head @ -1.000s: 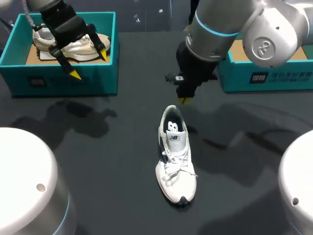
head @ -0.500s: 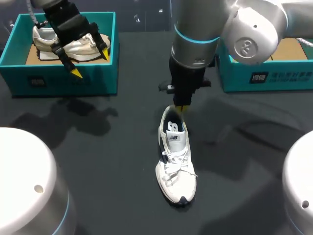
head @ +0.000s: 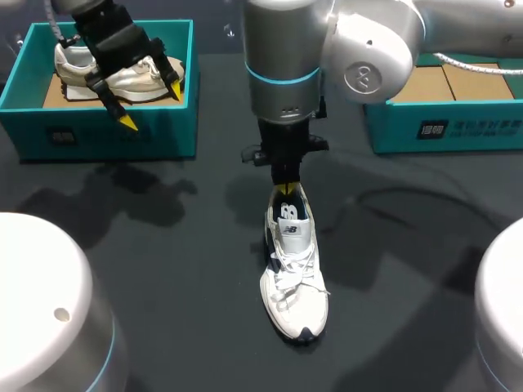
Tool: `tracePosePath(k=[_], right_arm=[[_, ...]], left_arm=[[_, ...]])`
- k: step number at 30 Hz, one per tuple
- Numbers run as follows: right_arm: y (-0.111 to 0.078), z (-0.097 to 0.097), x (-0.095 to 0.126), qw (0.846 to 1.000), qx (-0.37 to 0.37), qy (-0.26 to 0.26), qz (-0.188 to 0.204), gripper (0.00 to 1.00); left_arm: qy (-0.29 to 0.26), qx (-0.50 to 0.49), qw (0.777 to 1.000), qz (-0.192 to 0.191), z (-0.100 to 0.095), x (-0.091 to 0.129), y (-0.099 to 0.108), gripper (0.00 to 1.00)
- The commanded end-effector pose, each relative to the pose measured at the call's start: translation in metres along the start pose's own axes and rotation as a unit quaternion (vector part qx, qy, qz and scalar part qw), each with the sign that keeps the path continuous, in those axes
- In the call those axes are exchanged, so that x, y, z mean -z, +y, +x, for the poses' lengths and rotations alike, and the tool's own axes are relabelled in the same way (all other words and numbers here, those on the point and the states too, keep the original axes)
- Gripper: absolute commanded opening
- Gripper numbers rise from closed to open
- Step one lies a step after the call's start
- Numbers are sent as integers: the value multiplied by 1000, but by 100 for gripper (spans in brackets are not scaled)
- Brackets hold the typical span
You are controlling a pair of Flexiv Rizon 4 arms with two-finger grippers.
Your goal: Take the shoe out of the shoebox, open the shoe tongue, remove and reinsert the insole, then place the shoe into the shoebox
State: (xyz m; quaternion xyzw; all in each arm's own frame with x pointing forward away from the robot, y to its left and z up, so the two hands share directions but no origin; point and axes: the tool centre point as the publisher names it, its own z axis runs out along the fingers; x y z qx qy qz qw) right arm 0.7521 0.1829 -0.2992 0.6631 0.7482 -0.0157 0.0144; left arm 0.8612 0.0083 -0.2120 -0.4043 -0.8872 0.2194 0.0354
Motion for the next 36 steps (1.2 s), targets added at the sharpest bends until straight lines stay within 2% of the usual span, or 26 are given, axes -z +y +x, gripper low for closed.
tracePosePath(k=[1,8,13,19,25,29,36], right_arm=[[1,0,-13,1000,-13,-12,0,0],[-7,1,-30,999,-46,-26,-1,0],[-12,5,-40,995,-69,-67,3,0],[-10,2,-59,994,-72,-79,1,0],[-5,1,-77,995,-62,-83,16,0],[-6,2,-69,994,-58,-92,12,0],[-15,-2,-52,988,-65,-139,9,0]], left_arm=[[0,0,1000,-1,1,1,0,100],[0,0,1000,-1,1,1,0,100],[0,0,1000,-1,1,1,0,100],[0,0,1000,-1,1,1,0,100],[0,0,1000,-1,1,1,0,100],[0,0,1000,-1,1,1,0,100],[0,0,1000,-1,1,1,0,100]])
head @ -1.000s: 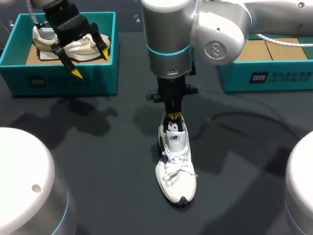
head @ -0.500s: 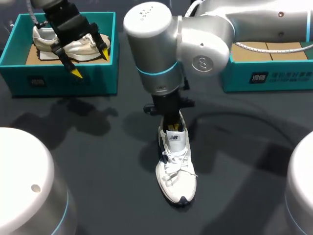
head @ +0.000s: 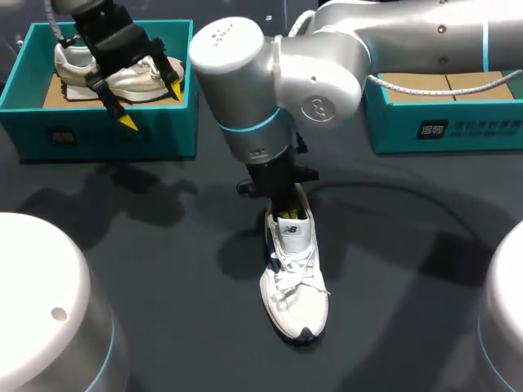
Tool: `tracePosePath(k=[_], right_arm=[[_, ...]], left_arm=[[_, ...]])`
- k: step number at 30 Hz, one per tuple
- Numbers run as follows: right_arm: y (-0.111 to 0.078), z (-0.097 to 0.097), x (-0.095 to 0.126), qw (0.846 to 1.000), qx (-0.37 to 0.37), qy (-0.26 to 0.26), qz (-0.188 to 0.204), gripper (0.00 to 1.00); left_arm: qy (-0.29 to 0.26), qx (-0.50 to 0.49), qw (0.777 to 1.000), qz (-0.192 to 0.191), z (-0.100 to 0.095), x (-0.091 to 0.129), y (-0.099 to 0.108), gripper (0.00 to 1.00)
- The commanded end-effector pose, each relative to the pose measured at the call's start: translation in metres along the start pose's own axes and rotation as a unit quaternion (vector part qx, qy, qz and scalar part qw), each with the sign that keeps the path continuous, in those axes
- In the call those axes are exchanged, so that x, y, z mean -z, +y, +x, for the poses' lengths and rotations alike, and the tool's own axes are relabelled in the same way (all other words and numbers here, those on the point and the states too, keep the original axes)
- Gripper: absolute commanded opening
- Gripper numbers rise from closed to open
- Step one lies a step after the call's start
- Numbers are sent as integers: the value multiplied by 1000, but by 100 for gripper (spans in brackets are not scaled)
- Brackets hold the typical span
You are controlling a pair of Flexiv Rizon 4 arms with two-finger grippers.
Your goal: Take the shoe out of the shoebox, open the shoe tongue, remove and reinsert the insole, then place the shoe into the shoebox
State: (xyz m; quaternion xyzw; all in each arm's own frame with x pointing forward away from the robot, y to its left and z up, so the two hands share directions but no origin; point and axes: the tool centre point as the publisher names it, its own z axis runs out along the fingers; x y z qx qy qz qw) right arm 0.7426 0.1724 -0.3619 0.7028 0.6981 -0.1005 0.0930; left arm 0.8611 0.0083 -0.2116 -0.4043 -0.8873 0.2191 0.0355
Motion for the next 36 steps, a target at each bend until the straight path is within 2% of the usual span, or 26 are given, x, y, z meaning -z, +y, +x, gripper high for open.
tracePosePath(k=[1,7,12,18,23,25,33,36], right_arm=[[-6,0,11,1000,-4,-29,-2,0],[-13,-9,7,999,-15,-50,6,0],[-17,-15,-4,998,-23,-57,18,0],[-15,-12,-29,999,-16,-29,33,0],[-12,-3,-38,999,-7,-9,39,0],[-11,-1,-35,999,-4,-7,36,0],[-1,3,4,999,10,-44,-5,0],[3,2,6,998,13,-55,-9,0]], left_arm=[[0,0,1000,-1,1,0,0,100],[0,0,1000,-1,1,0,0,100],[0,0,1000,-1,1,0,0,100],[0,0,1000,-1,1,0,0,100],[0,0,1000,-1,1,0,0,100],[0,0,1000,-1,1,0,0,100],[0,0,1000,-1,1,0,0,100],[0,0,1000,-1,1,0,0,100]])
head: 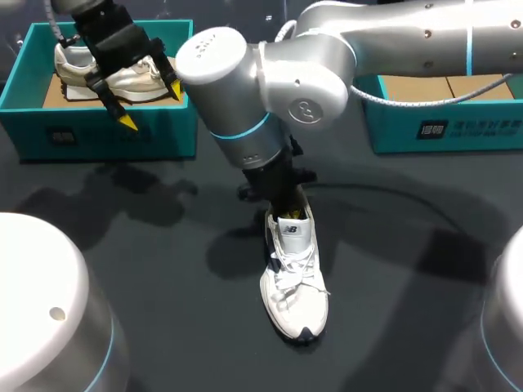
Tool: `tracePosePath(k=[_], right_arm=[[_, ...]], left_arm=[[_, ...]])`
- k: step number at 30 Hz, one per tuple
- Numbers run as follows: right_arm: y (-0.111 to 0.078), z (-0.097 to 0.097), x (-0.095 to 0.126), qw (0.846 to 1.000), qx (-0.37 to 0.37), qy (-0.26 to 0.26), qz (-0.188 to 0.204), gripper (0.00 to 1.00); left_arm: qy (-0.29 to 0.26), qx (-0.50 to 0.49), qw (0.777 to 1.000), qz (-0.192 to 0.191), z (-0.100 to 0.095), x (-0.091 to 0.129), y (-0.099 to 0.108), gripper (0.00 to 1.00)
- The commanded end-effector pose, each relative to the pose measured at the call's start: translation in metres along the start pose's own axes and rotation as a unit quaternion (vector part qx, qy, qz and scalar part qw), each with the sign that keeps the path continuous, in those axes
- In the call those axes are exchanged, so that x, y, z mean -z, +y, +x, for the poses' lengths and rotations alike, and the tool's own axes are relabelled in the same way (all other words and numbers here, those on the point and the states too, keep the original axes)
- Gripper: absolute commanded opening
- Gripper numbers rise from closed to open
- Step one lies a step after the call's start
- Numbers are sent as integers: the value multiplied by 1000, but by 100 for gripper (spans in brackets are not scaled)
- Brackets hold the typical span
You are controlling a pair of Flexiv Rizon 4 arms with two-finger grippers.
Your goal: Take the shoe out of the shoebox, open the shoe tongue, remove and reinsert the insole, then place the shoe into the shoebox
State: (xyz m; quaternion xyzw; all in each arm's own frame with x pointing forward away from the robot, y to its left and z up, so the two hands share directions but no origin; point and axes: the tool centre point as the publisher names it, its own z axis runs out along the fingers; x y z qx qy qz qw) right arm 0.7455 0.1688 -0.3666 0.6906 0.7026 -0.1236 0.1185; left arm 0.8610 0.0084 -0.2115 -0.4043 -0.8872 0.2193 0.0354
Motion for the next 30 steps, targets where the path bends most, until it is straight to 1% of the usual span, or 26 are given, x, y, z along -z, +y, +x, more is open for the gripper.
tracePosePath(k=[1,4,10,14,17,25,30], right_arm=[[1,3,11,1000,2,-21,-5,0],[4,0,4,1000,11,-18,-3,0],[11,-3,-21,1000,21,20,5,0],[13,4,-32,998,31,44,18,0],[8,9,-37,998,34,56,24,0],[-12,15,-32,996,22,75,34,0],[-17,11,-10,996,18,88,8,0]], left_arm=[[0,0,1000,-1,1,0,0,100],[0,0,1000,-1,1,0,0,100],[0,0,1000,-1,1,0,0,100],[0,0,1000,-1,1,0,0,100],[0,0,1000,-1,1,0,0,100],[0,0,1000,-1,1,0,0,100],[0,0,1000,-1,1,0,0,100]])
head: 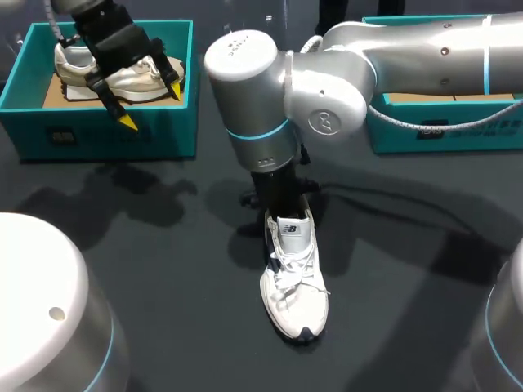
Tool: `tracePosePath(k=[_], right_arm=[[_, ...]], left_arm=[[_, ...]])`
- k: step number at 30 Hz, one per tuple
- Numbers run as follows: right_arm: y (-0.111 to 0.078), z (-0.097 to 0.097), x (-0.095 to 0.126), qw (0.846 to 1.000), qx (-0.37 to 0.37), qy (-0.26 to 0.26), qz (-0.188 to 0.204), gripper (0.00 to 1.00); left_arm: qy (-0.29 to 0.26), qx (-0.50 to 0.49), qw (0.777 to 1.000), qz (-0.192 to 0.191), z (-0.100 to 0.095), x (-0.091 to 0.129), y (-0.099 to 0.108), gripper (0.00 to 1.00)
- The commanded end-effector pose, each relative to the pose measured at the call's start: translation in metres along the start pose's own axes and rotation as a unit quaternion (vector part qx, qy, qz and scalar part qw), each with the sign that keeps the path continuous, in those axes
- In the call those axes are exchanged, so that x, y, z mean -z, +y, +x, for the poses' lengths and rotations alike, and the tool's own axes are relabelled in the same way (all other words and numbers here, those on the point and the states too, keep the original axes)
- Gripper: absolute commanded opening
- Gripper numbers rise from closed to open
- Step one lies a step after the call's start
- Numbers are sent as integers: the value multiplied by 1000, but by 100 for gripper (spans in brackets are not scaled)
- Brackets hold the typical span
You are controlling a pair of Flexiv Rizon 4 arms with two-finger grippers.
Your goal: Take the shoe out of the shoebox, open the shoe tongue, remove and reinsert the insole, then place the shoe into the shoebox
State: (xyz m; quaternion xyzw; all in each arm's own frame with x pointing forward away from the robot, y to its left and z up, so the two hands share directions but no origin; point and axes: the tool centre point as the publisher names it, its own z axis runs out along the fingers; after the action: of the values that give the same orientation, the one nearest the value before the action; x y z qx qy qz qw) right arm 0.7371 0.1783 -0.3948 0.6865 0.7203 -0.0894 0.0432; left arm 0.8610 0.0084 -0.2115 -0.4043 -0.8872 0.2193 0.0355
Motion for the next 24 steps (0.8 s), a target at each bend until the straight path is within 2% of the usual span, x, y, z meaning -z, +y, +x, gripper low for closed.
tracePosePath(k=[1,8,15,18,24], right_arm=[[-9,-6,19,1000,2,18,-14,0],[-5,-15,41,997,17,69,8,0],[-9,-18,38,994,39,101,22,0],[-11,-15,36,992,52,114,30,14],[-17,-5,36,990,62,122,43,25]], left_arm=[[0,0,1000,-1,1,0,0,100],[0,0,1000,-1,1,0,0,100],[0,0,1000,-1,1,0,0,100],[0,0,1000,-1,1,0,0,100],[0,0,1000,-1,1,0,0,100]])
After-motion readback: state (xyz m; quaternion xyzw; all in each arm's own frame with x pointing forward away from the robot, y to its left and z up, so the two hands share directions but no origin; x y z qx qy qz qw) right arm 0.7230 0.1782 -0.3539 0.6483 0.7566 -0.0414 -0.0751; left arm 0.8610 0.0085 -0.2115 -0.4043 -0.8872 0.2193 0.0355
